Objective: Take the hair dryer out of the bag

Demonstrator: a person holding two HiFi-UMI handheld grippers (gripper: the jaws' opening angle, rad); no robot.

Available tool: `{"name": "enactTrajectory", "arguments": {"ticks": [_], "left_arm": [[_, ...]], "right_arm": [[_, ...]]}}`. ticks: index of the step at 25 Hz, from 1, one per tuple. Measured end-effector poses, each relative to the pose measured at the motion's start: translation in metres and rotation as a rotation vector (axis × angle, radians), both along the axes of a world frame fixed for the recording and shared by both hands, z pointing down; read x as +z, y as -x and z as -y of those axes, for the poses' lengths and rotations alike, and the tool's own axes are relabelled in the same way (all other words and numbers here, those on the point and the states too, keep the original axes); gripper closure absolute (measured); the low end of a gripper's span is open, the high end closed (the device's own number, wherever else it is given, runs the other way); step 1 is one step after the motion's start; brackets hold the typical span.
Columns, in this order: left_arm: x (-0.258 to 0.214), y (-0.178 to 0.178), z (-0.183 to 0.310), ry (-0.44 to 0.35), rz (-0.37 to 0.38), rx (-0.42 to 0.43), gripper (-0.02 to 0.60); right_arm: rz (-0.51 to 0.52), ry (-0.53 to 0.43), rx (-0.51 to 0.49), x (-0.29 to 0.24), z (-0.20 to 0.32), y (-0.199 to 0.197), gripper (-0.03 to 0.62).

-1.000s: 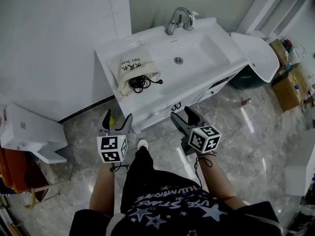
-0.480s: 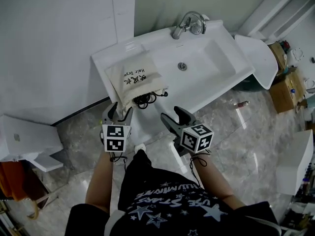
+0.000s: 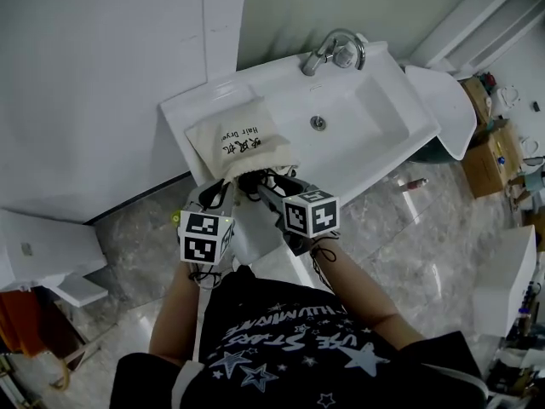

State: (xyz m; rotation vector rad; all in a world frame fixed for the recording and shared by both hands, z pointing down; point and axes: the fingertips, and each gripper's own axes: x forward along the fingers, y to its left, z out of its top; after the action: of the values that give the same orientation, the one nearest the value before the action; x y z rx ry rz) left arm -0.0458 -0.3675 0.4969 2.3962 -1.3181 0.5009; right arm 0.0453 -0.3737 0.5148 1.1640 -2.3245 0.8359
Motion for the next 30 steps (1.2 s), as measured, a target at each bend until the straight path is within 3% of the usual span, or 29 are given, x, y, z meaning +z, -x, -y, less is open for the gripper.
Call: {"name": "enactTrajectory", "arguments": {"ticks": [7, 14, 21, 22, 26, 30], "left_arm": [[0.002, 0.004, 0.001, 0.008, -0.012, 0.012, 0.532], [0.005, 0.009, 0.004, 0.005, -0.025, -0.008, 0.532], [0.007, 0.018, 0.009, 0.013, -0.051, -0.041, 0.532], [0.007, 0.018, 0.01, 0.011, -0.058, -0.045, 0.532], [0.004, 0.015, 0.01, 0.001, -0.065, -0.04, 0.532], [0.004, 0.015, 0.007, -0.002, -0.063, -0.034, 0.532]], "right_arm": [[-0.126, 0.025, 0.03, 0.015, 0.054, 0.011, 0.418], [-0.168, 0.088, 0.025, 0.032, 0.083, 0.026, 0.409], [-0.26, 0.233, -0.078, 0.05, 0.08, 0.034, 0.384], [-0.264, 0.238, -0.089, 0.052, 0.077, 0.033, 0.359], [-0.243, 0.223, -0.069, 0.059, 0.082, 0.033, 0.362], [-0.286, 0.253, -0.064, 0.071, 0.088, 0.035, 0.364]]}}
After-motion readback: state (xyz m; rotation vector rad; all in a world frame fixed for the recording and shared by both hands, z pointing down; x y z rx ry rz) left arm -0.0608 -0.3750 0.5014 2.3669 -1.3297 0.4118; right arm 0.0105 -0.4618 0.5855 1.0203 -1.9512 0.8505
